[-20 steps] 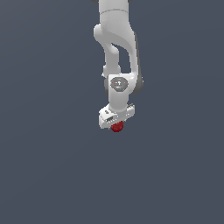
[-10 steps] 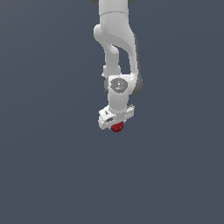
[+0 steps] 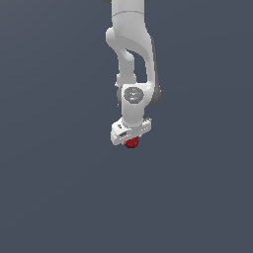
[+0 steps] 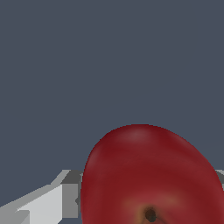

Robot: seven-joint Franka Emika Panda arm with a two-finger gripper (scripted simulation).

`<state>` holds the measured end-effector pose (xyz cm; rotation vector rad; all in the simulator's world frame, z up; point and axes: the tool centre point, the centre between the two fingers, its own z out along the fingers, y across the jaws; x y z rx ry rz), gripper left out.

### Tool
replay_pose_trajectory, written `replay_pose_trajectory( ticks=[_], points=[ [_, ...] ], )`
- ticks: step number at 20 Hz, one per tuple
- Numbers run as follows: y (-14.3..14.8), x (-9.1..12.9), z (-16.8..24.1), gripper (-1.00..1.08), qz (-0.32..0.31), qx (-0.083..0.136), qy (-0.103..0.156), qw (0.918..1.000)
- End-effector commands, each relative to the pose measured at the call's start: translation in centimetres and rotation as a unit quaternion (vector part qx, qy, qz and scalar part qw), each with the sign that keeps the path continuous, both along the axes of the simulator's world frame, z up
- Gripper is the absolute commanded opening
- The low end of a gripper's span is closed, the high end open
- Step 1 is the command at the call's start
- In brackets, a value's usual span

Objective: Pick up the object and move it to a goal position.

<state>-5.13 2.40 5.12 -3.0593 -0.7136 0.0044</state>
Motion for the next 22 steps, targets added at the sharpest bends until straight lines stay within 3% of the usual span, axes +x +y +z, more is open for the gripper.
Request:
replay_pose_trajectory(
  ticks=[1,10,22],
  points=[
    [-0.3,0.0,0.8,-1.00,0.000,0.000,-0.002,1.0000],
    [-2.8,-0.7,5.9,-1.00,0.000,0.000,-0.002,1.0000],
    [-8.7,-2.2,18.2,-1.00,0.000,0.001,-0.002,1.0000]
  ],
)
